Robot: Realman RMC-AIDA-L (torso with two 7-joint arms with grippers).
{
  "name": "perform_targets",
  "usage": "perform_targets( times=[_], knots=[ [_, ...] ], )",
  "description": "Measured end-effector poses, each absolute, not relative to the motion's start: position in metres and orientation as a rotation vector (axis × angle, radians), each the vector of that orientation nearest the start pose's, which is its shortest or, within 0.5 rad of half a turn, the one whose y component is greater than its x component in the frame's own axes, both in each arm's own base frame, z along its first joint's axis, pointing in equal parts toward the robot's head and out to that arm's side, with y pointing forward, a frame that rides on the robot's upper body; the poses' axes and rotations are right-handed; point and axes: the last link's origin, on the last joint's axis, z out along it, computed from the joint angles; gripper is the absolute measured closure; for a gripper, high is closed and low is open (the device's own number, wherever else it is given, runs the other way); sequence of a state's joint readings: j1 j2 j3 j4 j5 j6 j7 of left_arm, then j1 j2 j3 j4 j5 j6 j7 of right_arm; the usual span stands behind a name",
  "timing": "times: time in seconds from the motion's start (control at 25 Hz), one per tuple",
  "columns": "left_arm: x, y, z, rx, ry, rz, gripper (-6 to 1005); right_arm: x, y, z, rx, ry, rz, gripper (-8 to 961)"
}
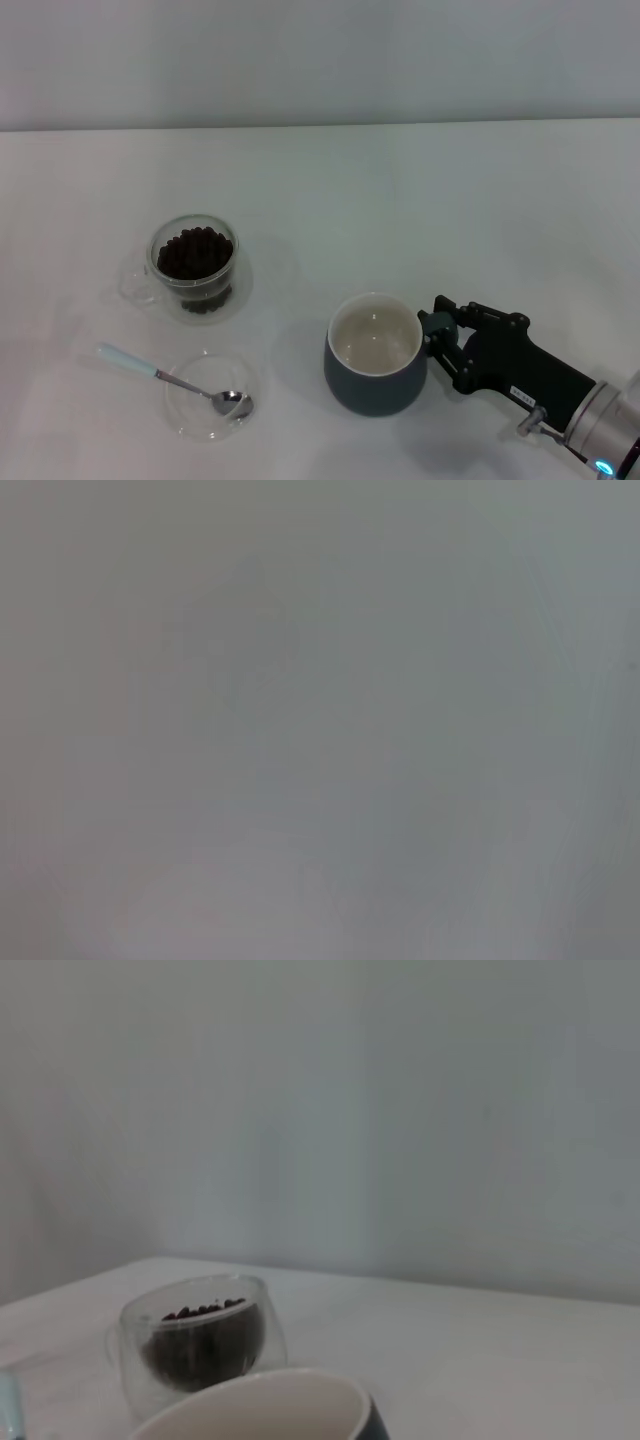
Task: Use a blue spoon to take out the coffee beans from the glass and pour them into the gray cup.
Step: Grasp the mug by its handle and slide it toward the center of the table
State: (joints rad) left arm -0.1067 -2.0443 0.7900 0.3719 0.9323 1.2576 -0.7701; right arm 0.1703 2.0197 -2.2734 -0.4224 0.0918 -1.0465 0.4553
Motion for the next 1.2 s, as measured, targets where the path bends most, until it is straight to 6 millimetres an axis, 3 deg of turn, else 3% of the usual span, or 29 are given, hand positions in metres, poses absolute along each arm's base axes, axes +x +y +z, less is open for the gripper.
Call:
perform_targets(
  times=[0.36, 0.8, 1.0, 1.2],
  knots=[
    [-0.408, 0.240, 0.062, -1.582, -0.734, -0.743, 123, 0.321, 0.241, -0.086, -2.192, 0.665, 0.724, 645],
    [-0.409, 0.242, 0.062, -1.582, -0.736, -0.739, 122, 0.335, 0.236, -0.081, -2.182, 0.682, 0.676, 484],
    [-0.409, 0.242, 0.063, -1.581, -0.739, -0.733, 123, 0.339, 0.232, -0.081, -2.183, 0.689, 0.667, 270],
    [-0.410, 0.244, 0.064, -1.583, -0.737, -0.721, 122, 0.345, 0.223, -0.075, -2.189, 0.673, 0.690, 277]
  ],
)
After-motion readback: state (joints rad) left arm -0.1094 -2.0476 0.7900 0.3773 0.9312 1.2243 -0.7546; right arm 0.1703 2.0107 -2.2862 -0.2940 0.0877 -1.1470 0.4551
